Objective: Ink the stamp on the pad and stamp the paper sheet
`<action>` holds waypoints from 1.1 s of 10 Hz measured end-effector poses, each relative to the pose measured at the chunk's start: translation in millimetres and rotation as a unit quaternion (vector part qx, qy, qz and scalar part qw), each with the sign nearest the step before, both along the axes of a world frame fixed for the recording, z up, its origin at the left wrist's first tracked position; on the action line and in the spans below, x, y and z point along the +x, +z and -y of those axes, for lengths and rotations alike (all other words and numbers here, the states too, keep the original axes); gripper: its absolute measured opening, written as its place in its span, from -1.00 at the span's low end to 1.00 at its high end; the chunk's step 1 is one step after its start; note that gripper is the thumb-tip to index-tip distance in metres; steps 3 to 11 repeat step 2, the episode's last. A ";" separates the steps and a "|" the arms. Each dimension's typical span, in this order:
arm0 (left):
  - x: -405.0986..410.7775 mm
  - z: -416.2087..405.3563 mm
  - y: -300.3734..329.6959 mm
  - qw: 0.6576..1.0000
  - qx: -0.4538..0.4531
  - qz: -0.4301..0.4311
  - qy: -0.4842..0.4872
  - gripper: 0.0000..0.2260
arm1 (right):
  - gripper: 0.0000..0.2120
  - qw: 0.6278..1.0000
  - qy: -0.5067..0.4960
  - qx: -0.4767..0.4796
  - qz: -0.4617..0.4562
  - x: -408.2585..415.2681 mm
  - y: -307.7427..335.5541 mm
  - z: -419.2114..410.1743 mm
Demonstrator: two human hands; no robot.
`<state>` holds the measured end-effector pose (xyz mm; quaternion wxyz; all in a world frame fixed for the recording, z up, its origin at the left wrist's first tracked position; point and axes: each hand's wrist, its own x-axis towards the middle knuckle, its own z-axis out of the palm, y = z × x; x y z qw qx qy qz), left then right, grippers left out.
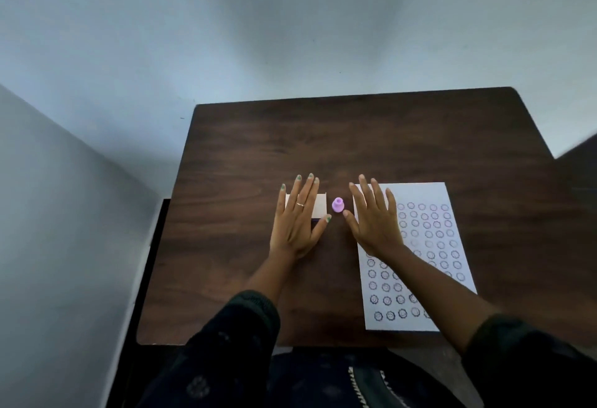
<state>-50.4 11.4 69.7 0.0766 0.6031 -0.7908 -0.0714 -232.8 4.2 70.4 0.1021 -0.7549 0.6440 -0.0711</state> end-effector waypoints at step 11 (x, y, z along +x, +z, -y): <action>-0.9 48.0 53.5 0.996 -0.081 0.036 -0.004 -0.41 | -0.46 0.997 -0.014 -0.081 0.007 6.1 54.0 40.1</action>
